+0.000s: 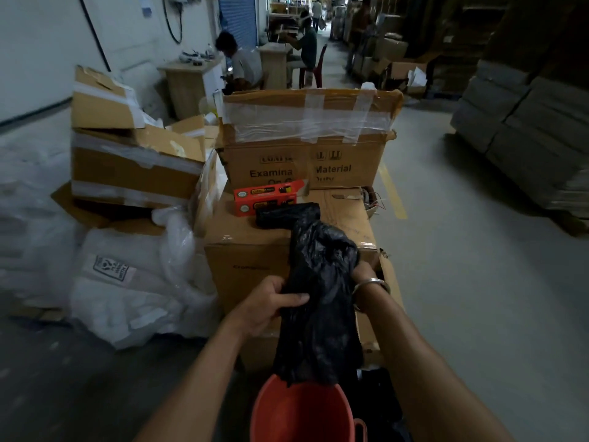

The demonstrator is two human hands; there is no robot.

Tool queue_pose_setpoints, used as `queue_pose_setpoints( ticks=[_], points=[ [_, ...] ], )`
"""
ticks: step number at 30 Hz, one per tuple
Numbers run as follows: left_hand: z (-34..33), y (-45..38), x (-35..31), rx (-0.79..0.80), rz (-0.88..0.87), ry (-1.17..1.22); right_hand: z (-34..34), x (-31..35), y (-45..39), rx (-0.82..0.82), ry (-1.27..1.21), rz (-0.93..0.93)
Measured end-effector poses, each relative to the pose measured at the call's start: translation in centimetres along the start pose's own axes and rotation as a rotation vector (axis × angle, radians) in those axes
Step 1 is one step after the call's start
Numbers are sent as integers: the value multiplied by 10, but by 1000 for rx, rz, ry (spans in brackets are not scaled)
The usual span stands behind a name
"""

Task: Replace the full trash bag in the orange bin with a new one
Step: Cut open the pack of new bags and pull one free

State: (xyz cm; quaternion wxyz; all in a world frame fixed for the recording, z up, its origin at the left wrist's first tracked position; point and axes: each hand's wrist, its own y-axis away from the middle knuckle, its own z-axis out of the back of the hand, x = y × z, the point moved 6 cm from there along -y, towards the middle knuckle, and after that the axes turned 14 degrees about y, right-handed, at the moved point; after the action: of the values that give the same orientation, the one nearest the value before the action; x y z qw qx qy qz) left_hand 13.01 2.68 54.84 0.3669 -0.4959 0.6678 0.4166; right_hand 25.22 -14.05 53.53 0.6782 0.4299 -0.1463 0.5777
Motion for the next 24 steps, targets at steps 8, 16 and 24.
queue_pose_setpoints(
  ticks=[8, 16, 24],
  points=[
    [2, 1, -5, -184, -13, 172, -3, -7, 19, 65, 276, 214],
    [-16, 2, -10, -444, 38, 197, 42, 26, 92, -209, -123, 634],
    [-47, 24, 3, -521, 223, 17, 39, 21, 139, 54, 216, 856]
  ],
)
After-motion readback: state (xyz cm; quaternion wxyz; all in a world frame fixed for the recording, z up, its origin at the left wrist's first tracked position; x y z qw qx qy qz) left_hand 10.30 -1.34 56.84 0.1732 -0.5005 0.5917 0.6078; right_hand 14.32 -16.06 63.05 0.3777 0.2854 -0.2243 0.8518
